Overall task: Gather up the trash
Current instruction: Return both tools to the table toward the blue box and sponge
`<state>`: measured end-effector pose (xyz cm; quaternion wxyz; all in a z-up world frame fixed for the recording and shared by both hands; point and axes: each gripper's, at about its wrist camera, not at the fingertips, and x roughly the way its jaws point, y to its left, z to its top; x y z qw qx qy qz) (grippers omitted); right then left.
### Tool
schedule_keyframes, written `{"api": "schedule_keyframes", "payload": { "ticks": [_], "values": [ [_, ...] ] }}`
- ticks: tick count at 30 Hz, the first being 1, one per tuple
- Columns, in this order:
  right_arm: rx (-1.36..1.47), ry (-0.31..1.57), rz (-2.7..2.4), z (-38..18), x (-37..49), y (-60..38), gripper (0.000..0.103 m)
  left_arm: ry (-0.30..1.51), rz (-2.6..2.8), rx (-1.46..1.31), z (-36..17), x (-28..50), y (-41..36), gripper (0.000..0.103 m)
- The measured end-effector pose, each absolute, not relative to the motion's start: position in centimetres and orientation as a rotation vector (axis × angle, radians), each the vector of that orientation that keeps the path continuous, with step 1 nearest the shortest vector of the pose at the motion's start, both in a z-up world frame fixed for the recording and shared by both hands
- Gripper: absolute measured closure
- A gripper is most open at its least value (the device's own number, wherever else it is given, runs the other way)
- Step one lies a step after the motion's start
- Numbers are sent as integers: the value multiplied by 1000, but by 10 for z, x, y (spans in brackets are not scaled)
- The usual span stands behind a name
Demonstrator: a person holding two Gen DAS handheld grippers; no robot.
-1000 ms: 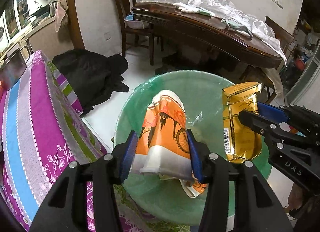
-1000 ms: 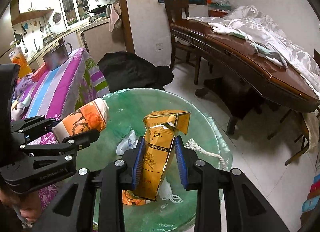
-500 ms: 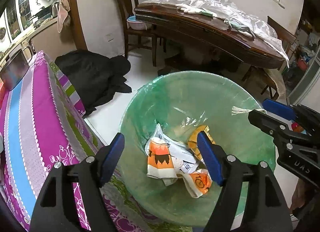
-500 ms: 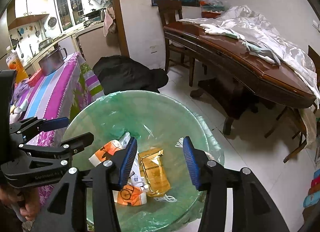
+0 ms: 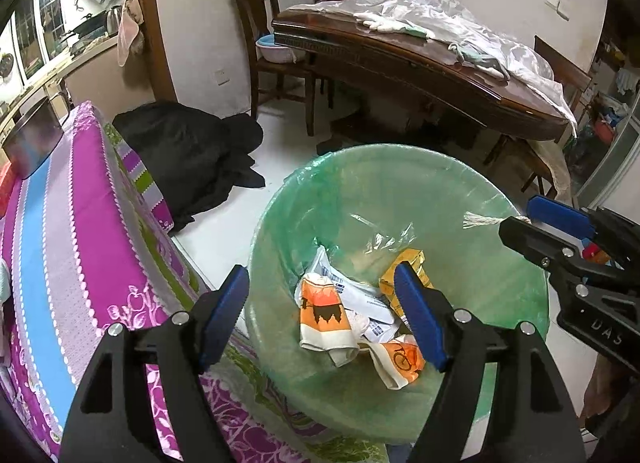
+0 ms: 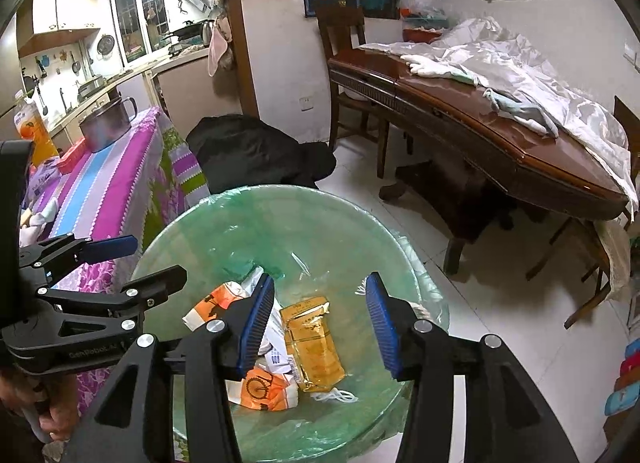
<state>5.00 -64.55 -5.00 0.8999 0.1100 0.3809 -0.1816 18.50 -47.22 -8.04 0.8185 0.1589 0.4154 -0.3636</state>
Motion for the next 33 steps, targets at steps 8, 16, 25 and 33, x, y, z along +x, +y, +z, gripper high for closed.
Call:
{"api": "schedule_keyframes", "payload": {
  "ticks": [8,16,25,33],
  "values": [
    [206,619,-179,-11,52,-565,45,838,-693,260,-53,198,-389,31],
    [140,665,93,-16,101,-446,45,829,-461,136,-41,233,-236,27],
    [-71,718,390,-18,138,-298,32,882,-117,-39,-52,273,-19,24],
    [-499,738,731,-13,221,-129,32,916,-102,94,-49,302,58,23]
  ]
}}
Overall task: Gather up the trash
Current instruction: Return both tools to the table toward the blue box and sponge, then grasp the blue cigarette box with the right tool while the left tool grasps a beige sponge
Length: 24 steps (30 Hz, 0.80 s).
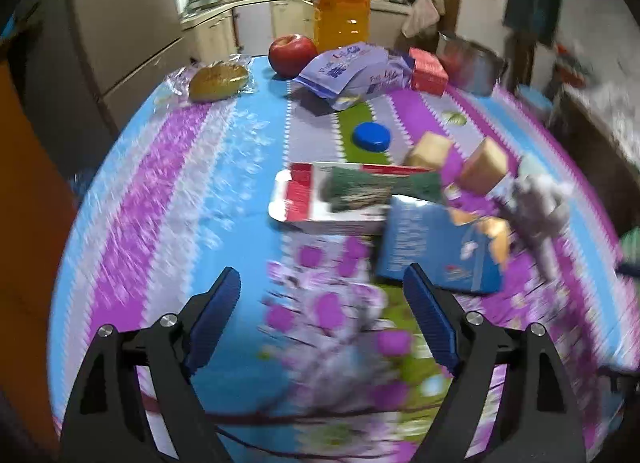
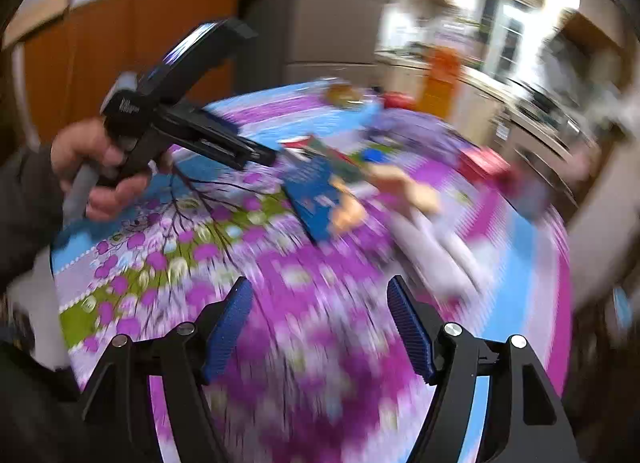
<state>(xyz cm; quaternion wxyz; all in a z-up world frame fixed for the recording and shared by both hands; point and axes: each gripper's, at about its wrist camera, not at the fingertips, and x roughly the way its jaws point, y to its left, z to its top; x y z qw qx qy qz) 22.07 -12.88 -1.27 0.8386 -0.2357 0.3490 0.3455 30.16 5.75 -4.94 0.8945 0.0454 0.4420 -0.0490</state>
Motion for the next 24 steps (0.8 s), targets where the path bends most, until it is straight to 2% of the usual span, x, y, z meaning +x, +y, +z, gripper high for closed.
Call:
{"api": "schedule_keyframes", "payload": {
  "ticks": [7,12,13,17,24],
  "values": [
    [-668,831,737,-41,284,-63,28,942,-183,199,-56,325,85,21],
    [-628,888,695,-57,312,-54,28,925,-200,185,-57,342,102,20],
    [-613,914,689,-61,315,-56,31,920,-205,160,-56,345,106,20],
    [-538,924,707,-59,301,-68,41,897,-189,42,-47,368,121,19],
    [-308,961,789,-44,233,-123,42,890,-221,65,-35,399,96,19]
  ]
}}
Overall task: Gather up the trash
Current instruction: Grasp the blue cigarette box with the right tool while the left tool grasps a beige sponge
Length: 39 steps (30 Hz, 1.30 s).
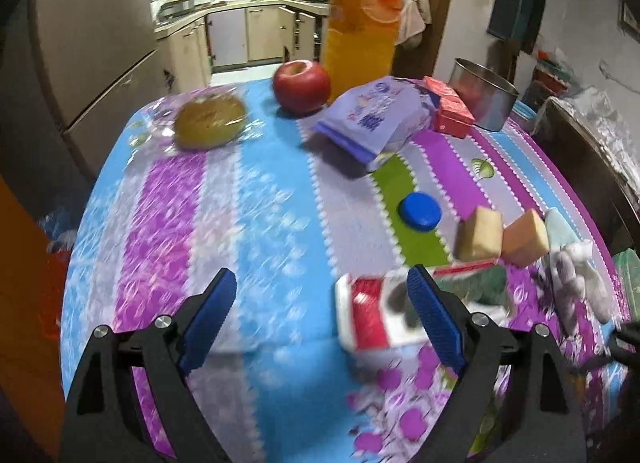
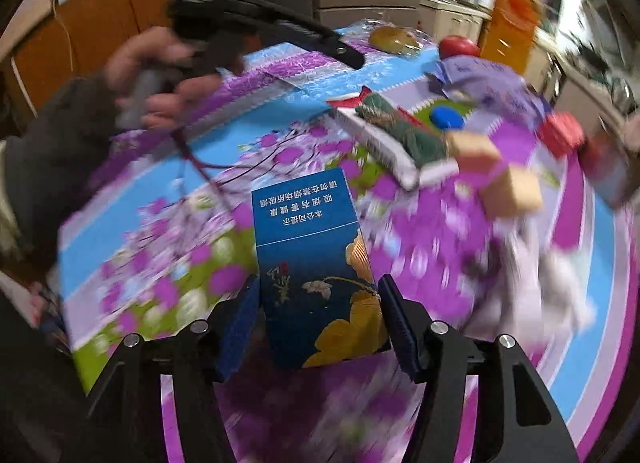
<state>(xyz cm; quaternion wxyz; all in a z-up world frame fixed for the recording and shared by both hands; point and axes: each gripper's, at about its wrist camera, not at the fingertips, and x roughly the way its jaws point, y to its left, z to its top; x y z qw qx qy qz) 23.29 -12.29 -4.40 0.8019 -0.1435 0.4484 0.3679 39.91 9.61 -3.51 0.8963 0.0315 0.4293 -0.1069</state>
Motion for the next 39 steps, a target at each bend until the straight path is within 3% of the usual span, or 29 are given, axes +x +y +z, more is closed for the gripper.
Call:
{"api": "schedule_keyframes", "payload": {
  "ticks": [10,20,26,29,30,39],
  "values": [
    [-10,869,635,-32,196,-196,42,892,-372,247,-43,404,-12,19],
    [76,853,598,-37,200,-221,42,936,-374,357,-65,411,-52,20],
    [118,840,586,-40,202,-224,42,976,-356,333,-80,420,-54,41],
    [137,833,573,-40,203,-224,42,977,-347,295,-79,421,-51,64],
    [141,826,563,-40,202,-223,42,969,-336,287,-77,420,-50,66],
    [74,711,418,-27,186,-217,42,784,-229,209,-20,363,-32,67]
  ]
}}
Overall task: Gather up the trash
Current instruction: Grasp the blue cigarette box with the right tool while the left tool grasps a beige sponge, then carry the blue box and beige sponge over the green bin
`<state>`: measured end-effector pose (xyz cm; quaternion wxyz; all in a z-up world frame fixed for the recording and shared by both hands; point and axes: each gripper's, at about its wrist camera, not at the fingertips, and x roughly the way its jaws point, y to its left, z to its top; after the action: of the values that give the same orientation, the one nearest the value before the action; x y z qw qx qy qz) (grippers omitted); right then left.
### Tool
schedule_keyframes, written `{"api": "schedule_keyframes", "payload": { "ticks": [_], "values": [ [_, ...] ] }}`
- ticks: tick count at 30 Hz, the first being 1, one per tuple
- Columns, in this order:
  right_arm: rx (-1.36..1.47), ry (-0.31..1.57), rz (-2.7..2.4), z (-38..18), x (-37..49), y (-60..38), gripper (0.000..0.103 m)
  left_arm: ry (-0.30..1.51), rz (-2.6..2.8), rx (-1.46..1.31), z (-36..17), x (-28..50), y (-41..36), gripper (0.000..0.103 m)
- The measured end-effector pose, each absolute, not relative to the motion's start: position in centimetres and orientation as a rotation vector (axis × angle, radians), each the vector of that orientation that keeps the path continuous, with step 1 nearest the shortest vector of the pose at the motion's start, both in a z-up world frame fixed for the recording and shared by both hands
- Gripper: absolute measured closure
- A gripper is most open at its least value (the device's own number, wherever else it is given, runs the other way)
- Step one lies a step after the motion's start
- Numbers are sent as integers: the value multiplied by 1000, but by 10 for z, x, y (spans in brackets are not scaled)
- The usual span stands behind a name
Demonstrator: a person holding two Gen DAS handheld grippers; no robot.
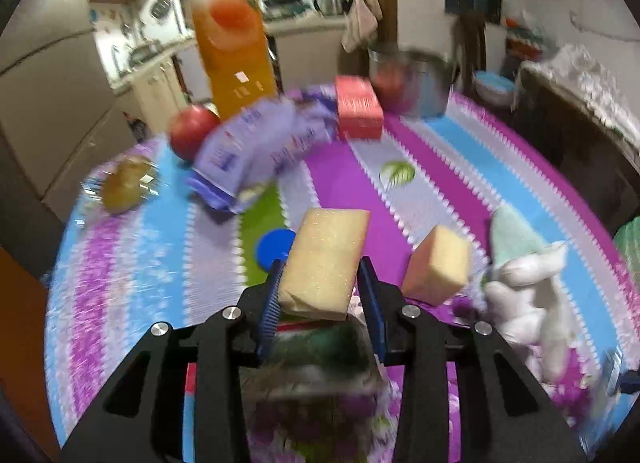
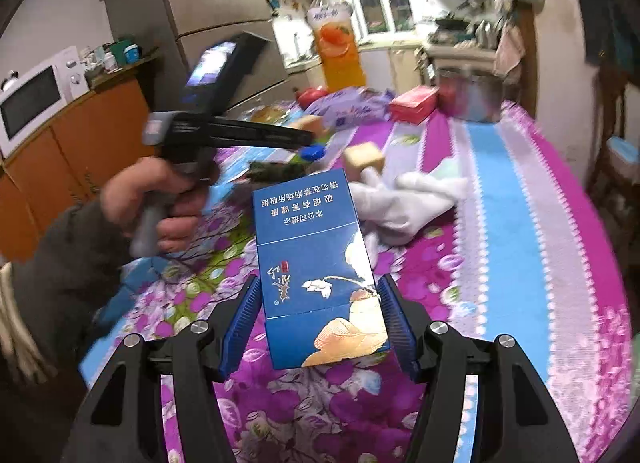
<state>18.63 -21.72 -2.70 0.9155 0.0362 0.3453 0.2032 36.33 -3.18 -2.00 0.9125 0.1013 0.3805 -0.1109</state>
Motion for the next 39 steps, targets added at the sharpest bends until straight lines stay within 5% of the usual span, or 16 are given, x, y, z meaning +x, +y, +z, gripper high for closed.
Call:
{"api": "schedule_keyframes", "payload": {
  "ticks": [16,39],
  "values": [
    [-13,408,111,27,132,-214,42,476,-90,80,38,175,-46,67],
    [-10,344,-5,58,73,-270,42,434,-235,90,45,140,-113,67]
  ]
}}
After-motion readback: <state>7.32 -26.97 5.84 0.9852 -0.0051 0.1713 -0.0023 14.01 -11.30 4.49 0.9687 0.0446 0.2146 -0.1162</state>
